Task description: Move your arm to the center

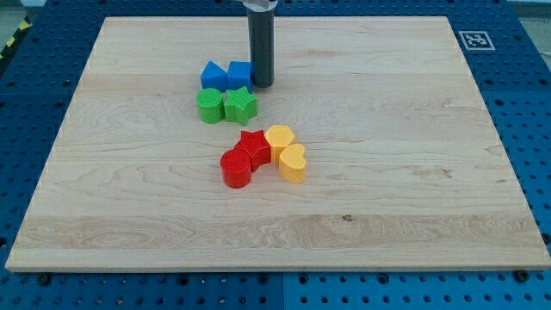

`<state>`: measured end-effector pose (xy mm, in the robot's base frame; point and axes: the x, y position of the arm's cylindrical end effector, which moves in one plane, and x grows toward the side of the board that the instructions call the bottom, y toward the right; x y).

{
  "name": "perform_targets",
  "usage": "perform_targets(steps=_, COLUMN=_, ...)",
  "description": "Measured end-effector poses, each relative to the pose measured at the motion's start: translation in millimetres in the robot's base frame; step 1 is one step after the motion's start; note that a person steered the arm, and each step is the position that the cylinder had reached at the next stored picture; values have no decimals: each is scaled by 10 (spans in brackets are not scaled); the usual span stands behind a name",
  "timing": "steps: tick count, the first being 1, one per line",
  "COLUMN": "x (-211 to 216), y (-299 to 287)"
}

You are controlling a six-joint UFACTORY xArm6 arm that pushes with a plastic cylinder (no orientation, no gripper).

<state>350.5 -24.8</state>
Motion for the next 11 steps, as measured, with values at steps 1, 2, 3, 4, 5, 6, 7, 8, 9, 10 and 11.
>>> perform_targets(steps=1, x=0, y=0)
perform_targets(steps=2, x=4, y=0)
perform_targets(steps=3, x=8, y=0)
perform_targets(steps=4, x=152, y=100)
perform_targets(steps=5, x=402, y=357)
perform_targets(steps=6, x=442, y=390)
perform_targets(steps=7, x=442, y=390)
perform_targets(steps=8, x=470, y=457)
perform_targets(steps=9, x=630, y=705)
perform_targets(steps=10, x=774, y=841)
perform_targets(steps=11, x=782, y=841)
